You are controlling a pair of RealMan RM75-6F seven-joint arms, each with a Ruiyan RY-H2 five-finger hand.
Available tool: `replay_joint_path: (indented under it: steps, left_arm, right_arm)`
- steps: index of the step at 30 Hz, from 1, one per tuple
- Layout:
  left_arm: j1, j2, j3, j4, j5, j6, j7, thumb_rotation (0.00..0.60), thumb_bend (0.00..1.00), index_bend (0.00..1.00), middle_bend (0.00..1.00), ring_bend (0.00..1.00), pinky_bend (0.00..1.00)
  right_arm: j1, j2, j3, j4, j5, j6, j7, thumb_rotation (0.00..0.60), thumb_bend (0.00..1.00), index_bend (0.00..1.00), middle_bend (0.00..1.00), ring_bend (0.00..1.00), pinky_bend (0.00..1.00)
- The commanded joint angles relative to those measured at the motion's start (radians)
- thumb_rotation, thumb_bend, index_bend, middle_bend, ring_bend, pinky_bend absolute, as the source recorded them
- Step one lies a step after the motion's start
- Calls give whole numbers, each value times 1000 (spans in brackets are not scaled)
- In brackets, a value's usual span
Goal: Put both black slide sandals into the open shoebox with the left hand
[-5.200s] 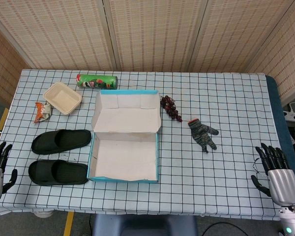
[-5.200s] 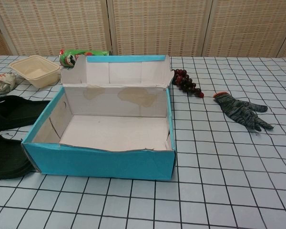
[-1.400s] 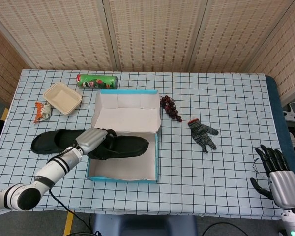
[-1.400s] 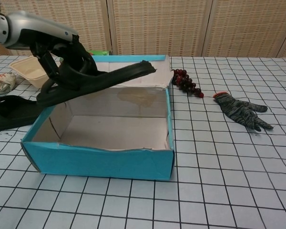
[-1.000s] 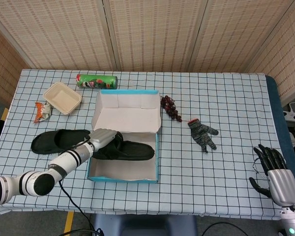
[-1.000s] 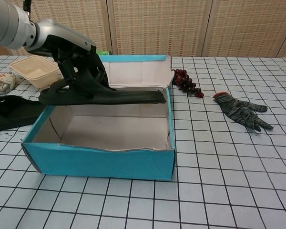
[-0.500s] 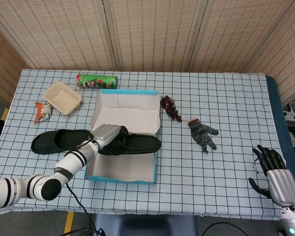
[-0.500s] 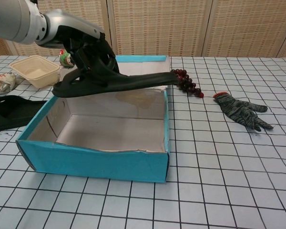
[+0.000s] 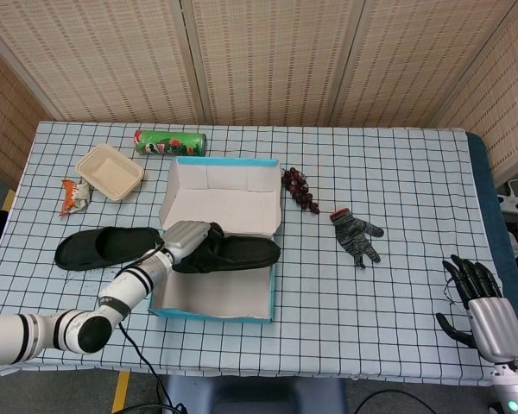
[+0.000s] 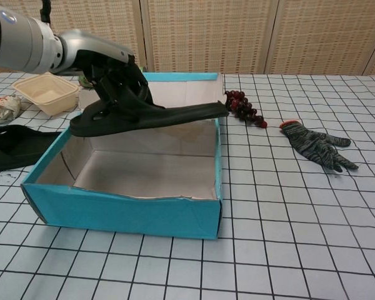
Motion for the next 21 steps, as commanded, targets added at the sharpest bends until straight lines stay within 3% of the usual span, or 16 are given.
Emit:
replay_joint_path:
  steps: [1, 14, 21]
  left_arm:
    - [1, -19, 19, 19, -10, 21, 22, 600, 575, 608, 750, 647, 632]
    - [20, -97, 60, 93, 1, 25, 62, 600, 572, 608, 751, 647, 633]
    - [52, -134, 93, 125, 85, 86, 118, 600, 578, 613, 759, 647, 629]
  right_arm:
    - [0, -1, -1, 0, -2, 0, -2, 600, 200, 0, 0, 0, 0]
    - [0, 3, -5, -4, -4, -2, -5, 600, 200, 0, 0, 0, 0]
    - [1, 5, -7, -7, -1, -6, -7, 600, 200, 0, 0, 0, 0]
